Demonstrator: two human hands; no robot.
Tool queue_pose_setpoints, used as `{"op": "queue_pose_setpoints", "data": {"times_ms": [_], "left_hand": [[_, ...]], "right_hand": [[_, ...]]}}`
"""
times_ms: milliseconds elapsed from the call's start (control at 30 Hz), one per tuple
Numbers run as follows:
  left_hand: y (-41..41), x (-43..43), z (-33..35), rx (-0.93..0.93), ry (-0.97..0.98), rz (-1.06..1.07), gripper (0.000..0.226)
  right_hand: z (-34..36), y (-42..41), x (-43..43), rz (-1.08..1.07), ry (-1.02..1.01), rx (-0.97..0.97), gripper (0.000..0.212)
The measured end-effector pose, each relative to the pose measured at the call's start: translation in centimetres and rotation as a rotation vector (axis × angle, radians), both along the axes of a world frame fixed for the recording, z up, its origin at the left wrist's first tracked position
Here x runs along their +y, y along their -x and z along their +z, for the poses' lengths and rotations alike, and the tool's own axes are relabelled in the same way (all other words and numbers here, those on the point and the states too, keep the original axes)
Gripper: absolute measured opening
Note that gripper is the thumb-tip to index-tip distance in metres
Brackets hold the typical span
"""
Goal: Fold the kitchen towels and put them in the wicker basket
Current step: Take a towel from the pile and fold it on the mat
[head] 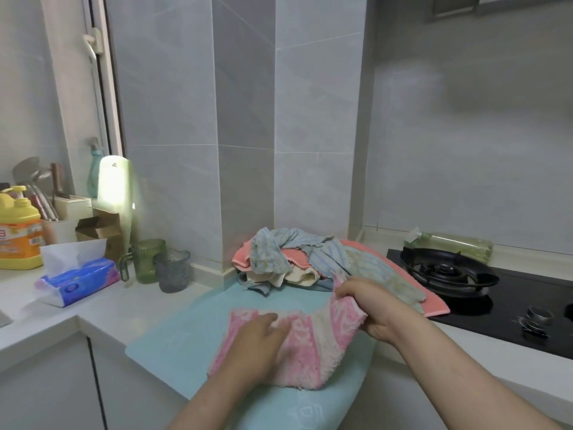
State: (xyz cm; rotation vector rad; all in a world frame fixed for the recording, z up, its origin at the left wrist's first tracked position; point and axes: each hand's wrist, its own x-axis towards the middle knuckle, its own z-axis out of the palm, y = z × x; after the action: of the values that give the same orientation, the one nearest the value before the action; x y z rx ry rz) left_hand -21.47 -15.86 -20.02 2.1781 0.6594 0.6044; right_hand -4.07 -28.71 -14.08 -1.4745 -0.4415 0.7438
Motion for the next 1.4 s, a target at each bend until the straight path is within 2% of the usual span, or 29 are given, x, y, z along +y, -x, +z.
{"op": "queue_pose_setpoints", "data": {"times_ms": [67, 167, 300, 467, 533, 600, 700, 767, 800, 833, 933, 1033, 1133, 1200, 1333, 1400], "left_hand": [[0.5, 1.2, 0.5, -0.139, 0.323, 0.117, 0.037], [1.8, 2.3, 1.3, -0.320, 0.796, 0.163, 0.041], [4.5, 3.6, 1.1, -0.345, 0.924, 0.166, 0.047], [5.8, 4.5, 1.1, -0.369, 0.986, 0.173, 0.039], [5.9, 4.3, 1.2, -0.331, 0.955, 0.143, 0.031], [5.6, 4.5, 1.0, -0.225, 0.820, 0.110, 0.028], [5.1, 4.2, 1.1, -0.065, 0.615, 0.089, 0.029], [4.5, 4.0, 1.2, -0.030, 0.540, 0.079, 0.033], [4.3, 4.0, 1.2, -0.029, 0.522, 0.071, 0.036], [4.0, 4.1, 1.1, -0.028, 0.508, 0.068, 0.038], [3.5, 4.2, 0.7, -0.019, 0.460, 0.096, 0.041], [3.3, 4.3, 0.8, -0.082, 0.485, 0.130, 0.036], [3.6, 4.5, 1.5, -0.150, 0.497, 0.131, 0.032], [4.1, 4.8, 1.9, -0.165, 0.495, 0.130, 0.029], [5.6, 6.7, 1.6, -0.075, 0.376, 0.180, 0.025], [6.3, 7.3, 1.2, -0.028, 0.362, 0.172, 0.026]], "right_hand": [[0.3, 1.7, 2.1, 0.041, 0.000, -0.034, 0.019], [-0.4, 4.6, 5.6, 0.104, 0.012, -0.072, 0.016], [-2.3, 7.9, 9.4, 0.170, 0.068, -0.129, 0.014], [-3.8, 10.2, 10.4, 0.280, 0.165, -0.189, 0.020], [-3.5, 10.3, 9.3, 0.306, 0.081, -0.167, 0.028], [-3.1, 9.8, 7.5, 0.266, -0.011, -0.240, 0.025], [-3.8, 8.2, 4.0, 0.133, 0.131, -0.702, 0.022], [-4.7, 7.4, 1.9, 0.170, 0.267, -0.948, 0.018], [-5.3, 7.3, 1.1, 0.215, 0.308, -1.004, 0.012], [-5.7, 7.3, 0.5, 0.258, 0.335, -1.038, 0.011], [-6.7, 7.1, -0.3, 0.284, 0.353, -1.121, 0.032], [-7.3, 7.6, -0.3, 0.248, 0.332, -1.240, 0.033], [-7.7, 8.2, 0.0, 0.242, 0.317, -1.344, 0.026], [-7.6, 8.5, 0.3, 0.194, 0.275, -1.294, 0.019], [-7.8, 9.0, 1.0, 0.182, 0.257, -1.261, 0.008], [-8.1, 9.0, 1.2, 0.210, 0.252, -1.289, 0.013]]}}
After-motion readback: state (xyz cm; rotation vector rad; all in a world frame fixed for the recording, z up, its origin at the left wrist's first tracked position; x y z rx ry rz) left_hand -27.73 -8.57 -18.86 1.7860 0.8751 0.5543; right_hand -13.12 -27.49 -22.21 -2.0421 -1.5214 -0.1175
